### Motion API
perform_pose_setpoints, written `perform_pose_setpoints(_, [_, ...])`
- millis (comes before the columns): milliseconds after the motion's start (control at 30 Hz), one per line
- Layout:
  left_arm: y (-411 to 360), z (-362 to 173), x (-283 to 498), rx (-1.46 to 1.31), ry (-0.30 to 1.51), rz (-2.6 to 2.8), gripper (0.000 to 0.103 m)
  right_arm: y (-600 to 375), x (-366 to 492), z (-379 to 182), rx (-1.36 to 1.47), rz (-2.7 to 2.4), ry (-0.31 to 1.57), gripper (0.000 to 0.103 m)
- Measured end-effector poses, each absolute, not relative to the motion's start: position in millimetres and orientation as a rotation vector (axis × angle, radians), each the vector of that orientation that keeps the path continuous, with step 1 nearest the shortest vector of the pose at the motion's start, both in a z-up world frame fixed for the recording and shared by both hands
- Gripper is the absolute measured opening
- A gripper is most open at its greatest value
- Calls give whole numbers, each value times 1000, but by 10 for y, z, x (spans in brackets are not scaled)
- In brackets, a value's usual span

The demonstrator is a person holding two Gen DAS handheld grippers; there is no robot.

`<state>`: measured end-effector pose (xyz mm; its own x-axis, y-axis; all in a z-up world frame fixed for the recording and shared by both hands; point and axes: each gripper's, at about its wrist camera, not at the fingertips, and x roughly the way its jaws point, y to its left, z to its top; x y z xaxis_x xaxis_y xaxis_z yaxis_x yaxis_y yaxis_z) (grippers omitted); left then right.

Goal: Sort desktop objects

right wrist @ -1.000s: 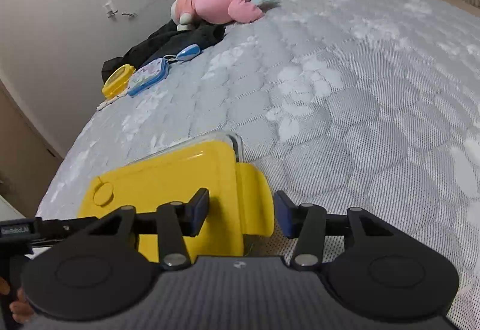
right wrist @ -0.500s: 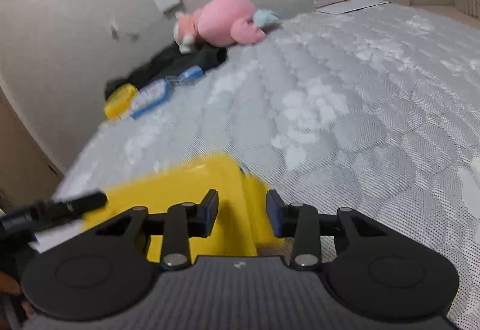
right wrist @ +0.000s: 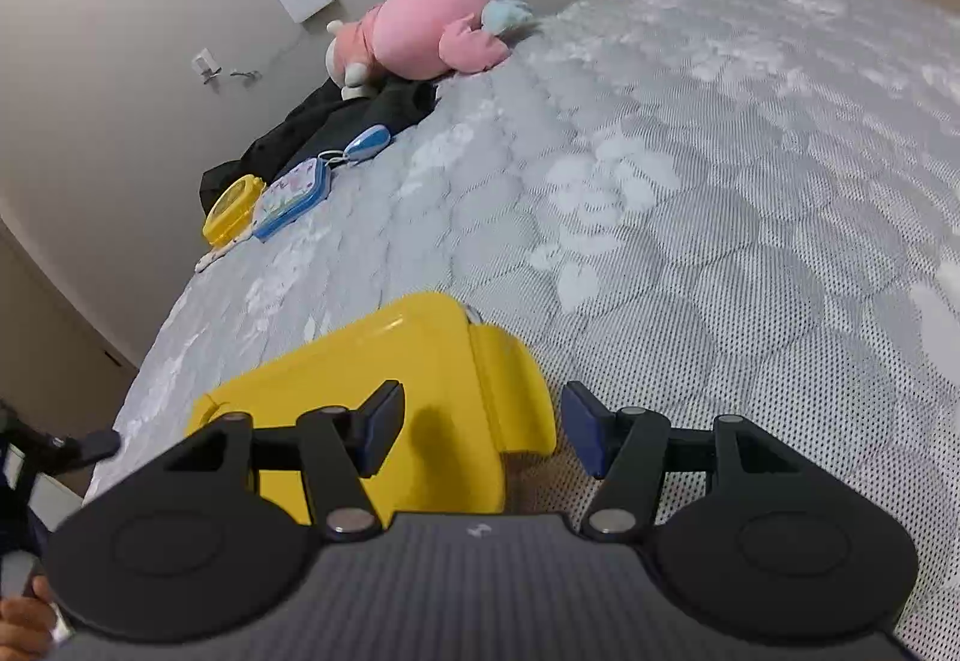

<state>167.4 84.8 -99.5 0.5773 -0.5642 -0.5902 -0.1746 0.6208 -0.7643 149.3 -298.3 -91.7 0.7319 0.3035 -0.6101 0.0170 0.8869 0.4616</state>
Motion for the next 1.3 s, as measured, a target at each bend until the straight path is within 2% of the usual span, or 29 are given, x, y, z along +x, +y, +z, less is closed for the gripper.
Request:
perform_pose_setpoints(33, [795, -966, 1674, -867, 949, -279, 80, -2966, 1491, -923, 453, 162, 741, 57])
perform_pose_setpoints(67, [727, -933, 1680, -832, 940, -299, 77, -2946, 1488, -927, 438, 157, 743, 50])
perform_pose_setpoints(100, [664, -908, 1688, -785, 930, -300, 68, -2924, 1474, -918, 416, 153, 734, 49])
perform_pose_setpoints(167, [537, -859, 1705, -691, 910, -300, 67, -2891, 1441, -883, 382, 151, 708, 45])
perform_pose_setpoints(200, [490, -856, 1714, -644, 898, -287, 63, -2884, 1426, -861, 378, 152, 693, 44])
perform_pose_setpoints(333, [441, -845, 1818, -568, 859, -280, 56, -2861, 1428, -840, 369, 153, 690, 43])
perform_pose_setpoints(367, [441, -852, 1834, -564, 860, -285, 56, -2847, 1448, -862, 361, 156, 709, 35])
perform_pose_setpoints(400, [433, -874, 1842, -548, 876, -273, 59, -2822, 1459, -868, 342, 156, 711, 34])
perform_pose_setpoints(467, [402, -933, 1848, -514, 886, -259, 63, -2766, 1469, -866, 298, 154, 701, 34])
perform_pose_setpoints(767, [413, -920, 1757, -513, 900, -274, 63, -2690, 1454, -852, 235, 162, 685, 36])
perform_pose_setpoints(800, [444, -906, 1737, -531, 888, -267, 61, -2696, 1451, -846, 237, 166, 688, 37])
perform_pose_setpoints(933, [624, -619, 1612, -654, 702, -280, 63, -2806, 1369, -736, 314, 152, 615, 36])
perform_pose_setpoints(967, [614, -536, 1596, -682, 670, -307, 64, -2803, 1346, -688, 311, 147, 586, 28])
perform_pose_setpoints(1033, [426, -467, 1631, -690, 691, -377, 65, -2741, 1325, -614, 291, 168, 560, 16])
perform_pose_setpoints(1200, [6, -631, 1753, -577, 804, -413, 63, -2465, 1380, -682, 242, 258, 622, 16])
perform_pose_setpoints(1300, [156, -796, 1797, -673, 860, -407, 55, -2410, 1425, -781, 239, 277, 681, 17])
